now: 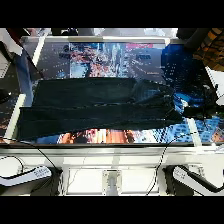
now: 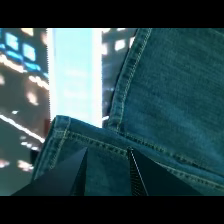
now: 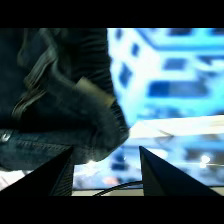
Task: Fold the clothes and pants, and hang the long-sleeved shirts on hangers.
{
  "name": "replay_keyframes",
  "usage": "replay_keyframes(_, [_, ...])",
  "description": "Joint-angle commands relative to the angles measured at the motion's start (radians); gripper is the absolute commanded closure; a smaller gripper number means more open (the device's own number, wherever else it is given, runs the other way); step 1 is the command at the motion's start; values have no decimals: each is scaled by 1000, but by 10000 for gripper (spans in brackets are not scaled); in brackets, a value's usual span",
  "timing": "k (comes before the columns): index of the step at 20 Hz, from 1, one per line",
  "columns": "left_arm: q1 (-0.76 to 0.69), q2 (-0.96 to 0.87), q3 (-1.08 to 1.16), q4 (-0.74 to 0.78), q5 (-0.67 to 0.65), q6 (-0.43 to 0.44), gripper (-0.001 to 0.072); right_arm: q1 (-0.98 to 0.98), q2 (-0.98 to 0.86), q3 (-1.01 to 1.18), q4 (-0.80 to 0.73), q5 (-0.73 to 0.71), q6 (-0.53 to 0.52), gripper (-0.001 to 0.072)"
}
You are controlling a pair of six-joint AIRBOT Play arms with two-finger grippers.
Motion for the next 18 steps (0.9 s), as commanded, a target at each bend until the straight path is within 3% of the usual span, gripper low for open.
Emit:
replay_keyframes(1, [50, -6, 4, 27, -108, 1, 406, 0, -5, -45, 35, 8, -73, 254])
replay_keyframes(6, [197, -8, 3, 177, -336, 1, 406, 0, -6, -156, 39, -85, -113, 255])
replay_keyframes(9, [253, -8, -17, 218, -404, -6, 405, 0, -6, -190, 78, -136, -113, 278])
replay_keyframes(10, [255, -9, -37, 221, -409, -15, 371, 0, -11, -196, 94, -147, -113, 357])
replay_keyframes(11, [255, -9, -66, 229, -414, -14, 291, 0, -21, -196, 103, -148, -113, 397])
replay_keyframes(12, [254, -11, -98, 238, -414, -14, 282, 0, -29, -196, 109, -148, -113, 422])
replay_keyframes(13, [254, -16, -126, 252, -414, -14, 282, 0, -36, -196, 117, -147, -112, 555])
replay_keyframes(14, [255, -25, -155, 276, -414, -14, 281, 0, -37, -196, 122, -147, -112, 636])
replay_keyframes(18, [255, -60, -236, 285, -414, -14, 281, 0, -36, -196, 135, -145, -112, 669])
